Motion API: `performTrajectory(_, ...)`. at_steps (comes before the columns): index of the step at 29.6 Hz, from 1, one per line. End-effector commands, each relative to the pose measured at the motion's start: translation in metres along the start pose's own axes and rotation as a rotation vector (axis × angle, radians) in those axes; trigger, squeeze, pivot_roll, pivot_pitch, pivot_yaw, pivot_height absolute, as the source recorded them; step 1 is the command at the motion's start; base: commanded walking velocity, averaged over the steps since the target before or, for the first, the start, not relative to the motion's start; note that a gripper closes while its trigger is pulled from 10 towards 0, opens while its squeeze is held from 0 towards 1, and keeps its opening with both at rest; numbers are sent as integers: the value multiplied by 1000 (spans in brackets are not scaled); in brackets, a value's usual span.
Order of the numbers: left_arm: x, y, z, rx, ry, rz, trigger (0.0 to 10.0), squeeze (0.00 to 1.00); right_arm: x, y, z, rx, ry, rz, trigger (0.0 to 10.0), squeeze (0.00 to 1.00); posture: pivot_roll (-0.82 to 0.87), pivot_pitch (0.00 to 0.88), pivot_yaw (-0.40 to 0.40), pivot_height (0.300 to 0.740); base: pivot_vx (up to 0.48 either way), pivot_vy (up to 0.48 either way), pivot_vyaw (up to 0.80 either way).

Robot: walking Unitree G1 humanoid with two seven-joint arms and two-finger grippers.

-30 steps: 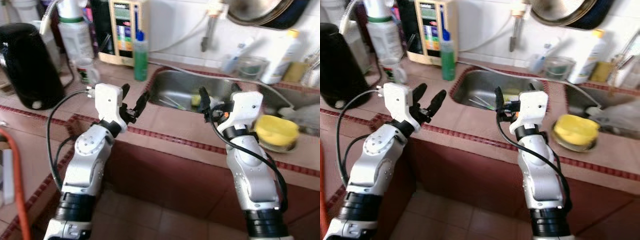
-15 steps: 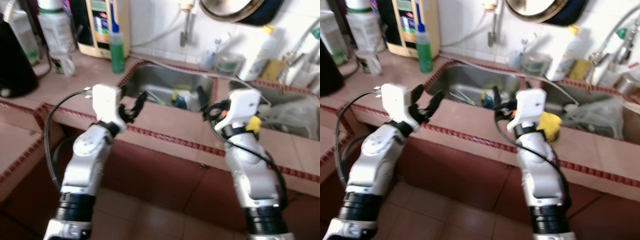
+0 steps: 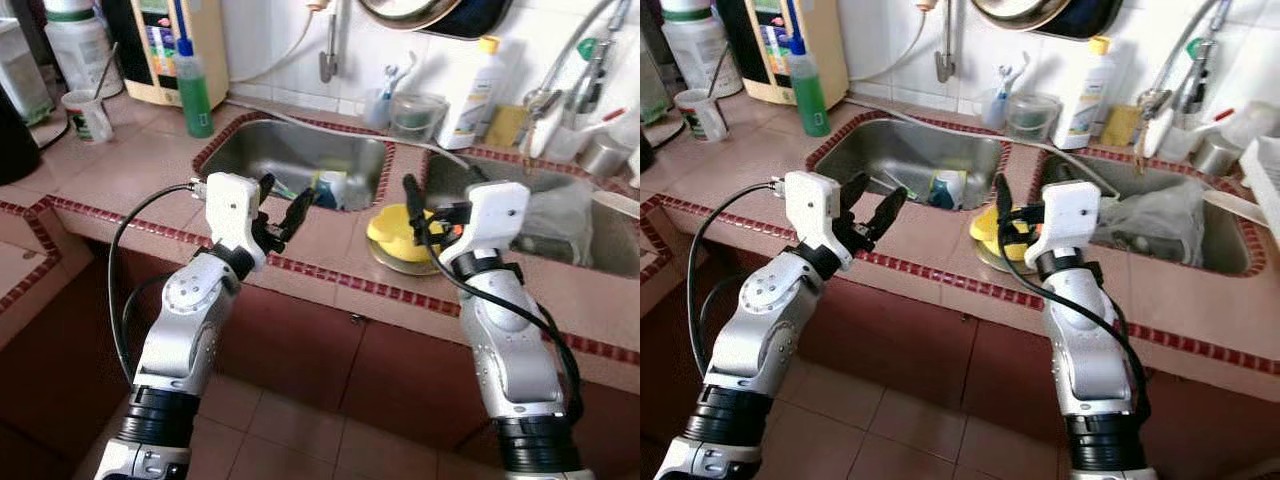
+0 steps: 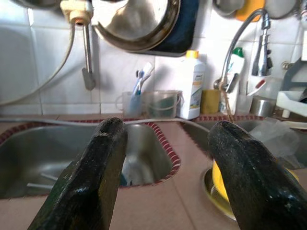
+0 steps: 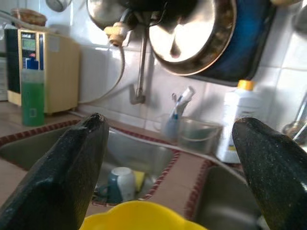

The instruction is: Kitchen organization

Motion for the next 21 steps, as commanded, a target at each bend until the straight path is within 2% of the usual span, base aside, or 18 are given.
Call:
performTrajectory(1, 3, 0, 6, -14, -22, 3, 10000, 0, 3, -3, 3, -8, -5, 4, 10000, 0, 57, 0, -45, 740, 0, 0, 0)
performTrajectory(20, 2, 1, 6, -16, -8, 0, 10000, 0, 3, -2, 3, -7, -5, 5, 10000, 0, 57, 0, -46, 740, 0, 0, 0)
performTrajectory(21, -18, 4, -4, 76, -126, -135, 10000, 0, -17, 0, -21, 105, -81, -137, 10000, 0, 54, 0, -22, 740, 0, 0, 0)
Point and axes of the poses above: a point about 5 cm out from each wrist's last joint towards the gripper, its own y axis pointing back from the gripper into the wrist, its own z axis along the axis of the wrist's last joint, x = y × z, the point moved 3 cm from there along -y, pointing out of the wrist towards the gripper, and after that the axes turned 12 degrees about y, right-handed, at the moved point
